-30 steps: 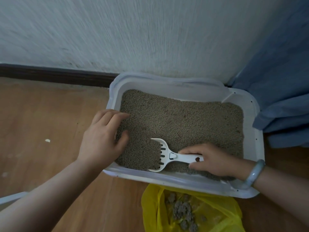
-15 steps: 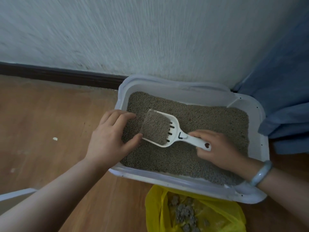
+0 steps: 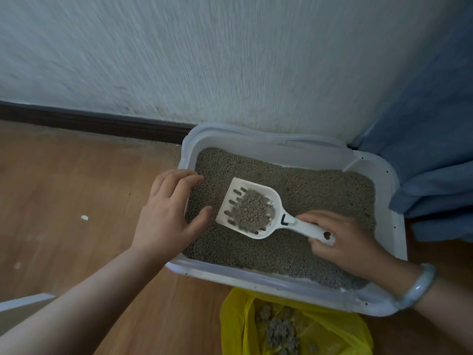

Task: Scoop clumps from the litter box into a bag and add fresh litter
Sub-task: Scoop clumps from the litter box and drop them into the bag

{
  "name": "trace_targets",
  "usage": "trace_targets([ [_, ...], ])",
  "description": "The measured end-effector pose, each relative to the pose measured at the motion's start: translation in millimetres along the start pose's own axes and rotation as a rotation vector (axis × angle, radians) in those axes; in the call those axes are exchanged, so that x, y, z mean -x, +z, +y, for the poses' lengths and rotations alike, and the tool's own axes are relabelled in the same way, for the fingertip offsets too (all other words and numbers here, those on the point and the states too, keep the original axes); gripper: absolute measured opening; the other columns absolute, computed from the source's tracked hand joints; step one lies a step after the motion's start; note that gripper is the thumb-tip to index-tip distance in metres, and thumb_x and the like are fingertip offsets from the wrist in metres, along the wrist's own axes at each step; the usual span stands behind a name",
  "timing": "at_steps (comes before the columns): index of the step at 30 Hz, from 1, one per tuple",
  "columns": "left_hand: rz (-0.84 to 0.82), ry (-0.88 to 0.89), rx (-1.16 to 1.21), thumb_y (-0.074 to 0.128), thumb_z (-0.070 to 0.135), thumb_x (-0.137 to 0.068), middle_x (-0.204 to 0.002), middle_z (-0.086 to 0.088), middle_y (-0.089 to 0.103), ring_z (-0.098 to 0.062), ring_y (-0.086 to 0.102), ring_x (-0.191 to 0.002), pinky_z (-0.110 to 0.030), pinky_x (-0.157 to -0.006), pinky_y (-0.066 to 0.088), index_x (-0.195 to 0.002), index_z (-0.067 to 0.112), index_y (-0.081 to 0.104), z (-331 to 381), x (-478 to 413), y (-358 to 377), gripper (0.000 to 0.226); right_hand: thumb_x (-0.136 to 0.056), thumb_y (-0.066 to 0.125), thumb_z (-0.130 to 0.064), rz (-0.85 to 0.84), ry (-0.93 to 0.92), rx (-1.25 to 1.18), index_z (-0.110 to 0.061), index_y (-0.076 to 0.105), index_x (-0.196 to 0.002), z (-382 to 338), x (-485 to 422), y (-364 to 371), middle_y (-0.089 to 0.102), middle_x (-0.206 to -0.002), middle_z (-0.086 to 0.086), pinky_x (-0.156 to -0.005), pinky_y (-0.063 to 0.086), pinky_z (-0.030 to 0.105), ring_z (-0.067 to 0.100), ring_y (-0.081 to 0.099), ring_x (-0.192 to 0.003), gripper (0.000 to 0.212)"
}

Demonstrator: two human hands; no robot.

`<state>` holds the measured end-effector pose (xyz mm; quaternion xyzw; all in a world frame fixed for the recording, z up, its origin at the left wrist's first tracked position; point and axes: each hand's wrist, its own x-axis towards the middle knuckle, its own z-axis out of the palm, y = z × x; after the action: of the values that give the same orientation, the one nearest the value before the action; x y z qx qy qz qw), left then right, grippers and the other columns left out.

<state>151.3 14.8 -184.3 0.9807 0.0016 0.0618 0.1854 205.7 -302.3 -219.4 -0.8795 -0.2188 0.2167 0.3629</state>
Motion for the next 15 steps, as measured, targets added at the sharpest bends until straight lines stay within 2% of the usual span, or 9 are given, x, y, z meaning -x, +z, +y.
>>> trace_targets([
  [3,0.003,-0.031,0.008,0.054,0.042,-0.079,-0.122,-0.007,0.052,-0.028,0.043,-0.119,-0.029,-0.099,0.03,-0.12,0.011,0.056,-0.2,0.9,0.4,0.052,-0.073,0.057,-0.027,0.013,0.004,0.017,-0.03,0.062,-0.117,0.8,2.6,-1.7,0.052,-0.109,-0.033,-0.073,0.052,0.038,0.008,0.059,-0.089,0.044],
  [7,0.005,-0.074,0.026,0.05,0.042,-0.079,-0.129,-0.009,0.047,-0.027,0.041,-0.123,-0.029,-0.098,0.03,-0.12,0.011,0.054,-0.3,1.6,0.9,0.052,-0.078,0.067,-0.012,0.005,0.012,0.098,-0.028,0.062,-0.119,6.2,5.4,-6.0,0.049,-0.108,-0.035,-0.071,0.051,0.033,0.007,0.058,-0.085,0.045],
  [10,0.017,-0.107,0.07,0.05,0.039,-0.078,-0.133,-0.009,0.045,-0.026,0.041,-0.124,-0.028,-0.098,0.03,-0.122,0.012,0.052,-1.2,2.0,1.3,0.052,-0.077,0.069,-0.011,-0.019,0.018,0.182,-0.027,0.062,-0.119,8.6,6.4,-10.6,0.054,-0.106,-0.026,-0.068,0.049,0.029,0.008,0.059,-0.082,0.046],
  [12,0.016,-0.139,0.102,0.053,0.034,-0.078,-0.135,-0.008,0.043,-0.024,0.043,-0.123,-0.029,-0.096,0.033,-0.124,0.013,0.051,-2.0,2.7,2.3,0.051,-0.078,0.068,-0.015,-0.037,0.038,0.237,-0.029,0.061,-0.121,10.2,6.8,-15.7,0.054,-0.107,-0.023,-0.063,0.046,0.021,0.007,0.058,-0.078,0.046],
  [15,0.024,-0.158,0.115,0.057,0.025,-0.077,-0.136,-0.007,0.044,-0.023,0.044,-0.123,-0.029,-0.095,0.034,-0.126,0.011,0.05,-1.0,3.0,1.8,0.051,-0.078,0.069,-0.017,-0.091,-0.003,0.322,-0.029,0.061,-0.122,8.8,7.0,-21.2,0.057,-0.11,-0.023,-0.058,0.031,0.007,0.0,0.052,-0.078,0.046],
])
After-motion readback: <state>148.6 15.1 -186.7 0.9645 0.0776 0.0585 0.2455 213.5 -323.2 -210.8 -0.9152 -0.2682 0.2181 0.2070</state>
